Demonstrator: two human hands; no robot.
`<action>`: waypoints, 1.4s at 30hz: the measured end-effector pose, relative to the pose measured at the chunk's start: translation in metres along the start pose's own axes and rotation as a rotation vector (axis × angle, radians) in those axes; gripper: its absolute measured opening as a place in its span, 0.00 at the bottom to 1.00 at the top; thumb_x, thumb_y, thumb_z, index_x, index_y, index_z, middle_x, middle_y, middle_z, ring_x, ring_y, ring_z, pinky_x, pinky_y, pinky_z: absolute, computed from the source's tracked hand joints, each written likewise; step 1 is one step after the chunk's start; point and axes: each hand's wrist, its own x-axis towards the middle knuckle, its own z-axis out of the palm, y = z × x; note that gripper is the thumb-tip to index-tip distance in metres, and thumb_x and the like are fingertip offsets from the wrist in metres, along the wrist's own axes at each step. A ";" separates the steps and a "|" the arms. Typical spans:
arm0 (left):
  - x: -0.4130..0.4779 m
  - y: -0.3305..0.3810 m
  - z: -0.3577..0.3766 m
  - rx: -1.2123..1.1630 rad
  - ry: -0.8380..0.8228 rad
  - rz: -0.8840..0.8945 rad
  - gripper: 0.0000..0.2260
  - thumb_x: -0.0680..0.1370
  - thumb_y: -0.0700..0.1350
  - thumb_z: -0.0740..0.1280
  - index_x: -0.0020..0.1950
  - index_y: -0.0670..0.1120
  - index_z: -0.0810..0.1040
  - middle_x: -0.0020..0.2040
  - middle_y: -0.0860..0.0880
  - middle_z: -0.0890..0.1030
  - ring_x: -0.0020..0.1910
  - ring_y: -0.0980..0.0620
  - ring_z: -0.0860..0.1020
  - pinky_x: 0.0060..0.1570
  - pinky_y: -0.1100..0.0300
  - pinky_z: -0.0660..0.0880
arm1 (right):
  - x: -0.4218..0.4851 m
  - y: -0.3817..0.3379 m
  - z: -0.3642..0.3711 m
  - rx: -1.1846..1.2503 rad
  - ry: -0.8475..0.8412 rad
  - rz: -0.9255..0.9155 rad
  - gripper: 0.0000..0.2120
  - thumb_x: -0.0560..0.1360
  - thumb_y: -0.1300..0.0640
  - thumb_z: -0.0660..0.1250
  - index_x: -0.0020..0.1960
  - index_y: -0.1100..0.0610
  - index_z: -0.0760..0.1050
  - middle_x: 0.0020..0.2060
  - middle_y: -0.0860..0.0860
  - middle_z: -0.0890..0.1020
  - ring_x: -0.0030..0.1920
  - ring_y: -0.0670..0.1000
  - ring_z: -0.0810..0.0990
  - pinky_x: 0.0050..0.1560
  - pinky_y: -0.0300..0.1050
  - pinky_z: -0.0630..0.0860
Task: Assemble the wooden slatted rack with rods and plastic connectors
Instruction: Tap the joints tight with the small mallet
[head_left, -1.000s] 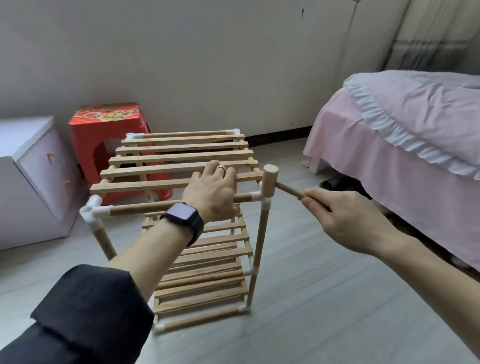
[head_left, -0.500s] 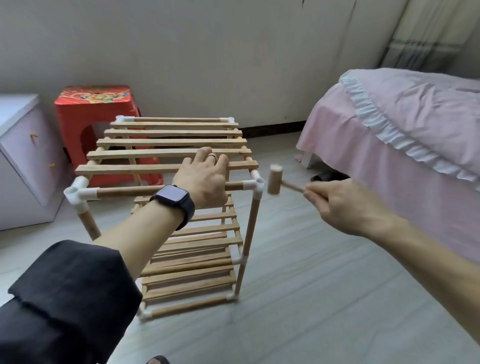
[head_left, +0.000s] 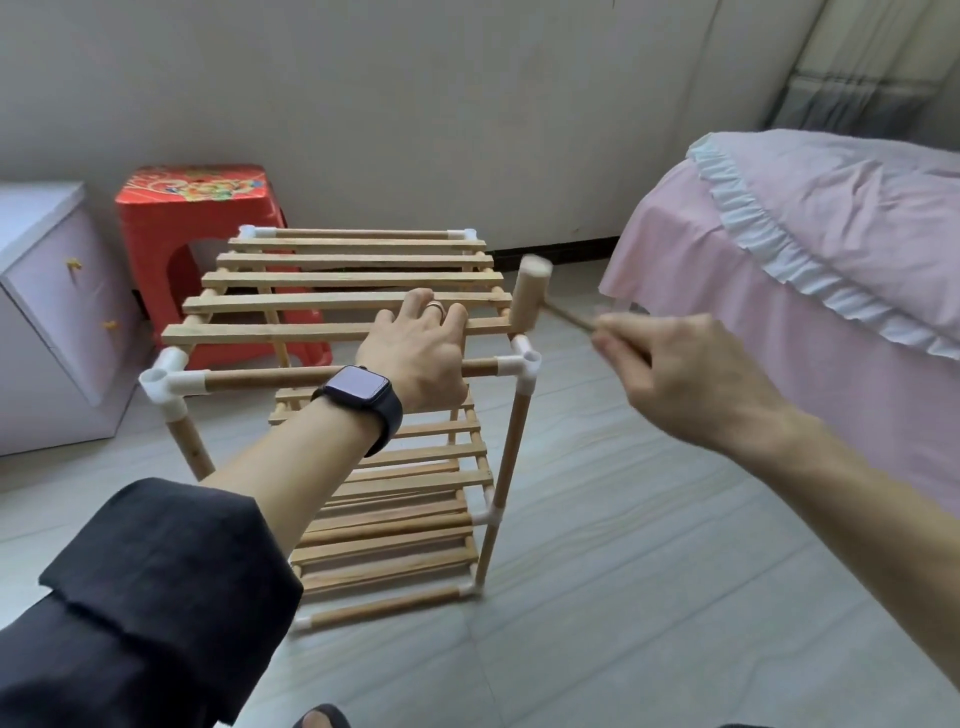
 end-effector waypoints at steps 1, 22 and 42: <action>0.000 0.001 0.000 -0.004 -0.002 0.004 0.24 0.75 0.49 0.65 0.70 0.49 0.63 0.69 0.44 0.72 0.78 0.43 0.55 0.67 0.41 0.66 | 0.003 -0.001 -0.007 0.086 0.112 0.017 0.11 0.84 0.48 0.60 0.58 0.50 0.80 0.34 0.50 0.82 0.34 0.55 0.81 0.38 0.52 0.77; 0.000 0.005 -0.006 -0.009 -0.026 -0.025 0.26 0.76 0.48 0.64 0.73 0.49 0.62 0.71 0.45 0.70 0.78 0.43 0.55 0.70 0.42 0.65 | -0.060 -0.020 0.064 1.290 -0.068 0.908 0.14 0.87 0.51 0.54 0.59 0.56 0.77 0.33 0.48 0.69 0.24 0.43 0.59 0.21 0.37 0.58; 0.005 0.010 -0.003 0.016 0.009 -0.047 0.25 0.76 0.48 0.64 0.72 0.50 0.63 0.69 0.44 0.72 0.77 0.43 0.57 0.68 0.43 0.67 | -0.065 -0.005 0.087 1.302 -0.021 0.883 0.15 0.86 0.52 0.55 0.59 0.57 0.77 0.31 0.48 0.68 0.26 0.44 0.60 0.22 0.38 0.58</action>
